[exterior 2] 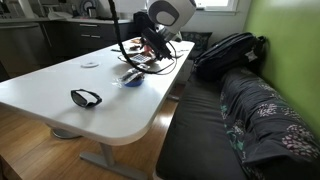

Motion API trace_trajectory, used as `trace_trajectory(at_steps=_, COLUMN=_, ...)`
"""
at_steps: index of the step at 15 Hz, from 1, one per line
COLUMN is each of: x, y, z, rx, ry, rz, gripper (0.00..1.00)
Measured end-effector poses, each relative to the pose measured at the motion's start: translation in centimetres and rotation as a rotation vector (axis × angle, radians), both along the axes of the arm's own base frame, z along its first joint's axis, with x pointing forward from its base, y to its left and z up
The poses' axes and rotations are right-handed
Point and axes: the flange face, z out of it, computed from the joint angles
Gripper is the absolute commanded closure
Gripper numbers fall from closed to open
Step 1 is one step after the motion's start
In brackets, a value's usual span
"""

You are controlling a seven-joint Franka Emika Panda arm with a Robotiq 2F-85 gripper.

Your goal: Move the wooden tray forwards

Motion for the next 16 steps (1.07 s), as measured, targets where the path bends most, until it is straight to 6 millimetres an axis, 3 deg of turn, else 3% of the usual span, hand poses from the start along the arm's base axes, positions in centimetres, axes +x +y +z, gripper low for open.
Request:
trace_trajectory(at_steps=8, x=2.8, y=3.9, z=-3.7, rx=-0.009, ry=-0.063, rz=0.008, gripper=0.00)
trace_trajectory(at_steps=10, x=3.0, y=4.6, z=-4.4, rx=-0.010, ry=-0.068, rz=0.011, gripper=0.26)
trace_trajectory(at_steps=16, x=3.6, y=5.5, z=-4.8, rx=-0.011, ry=-0.066, rz=-0.020, gripper=0.72)
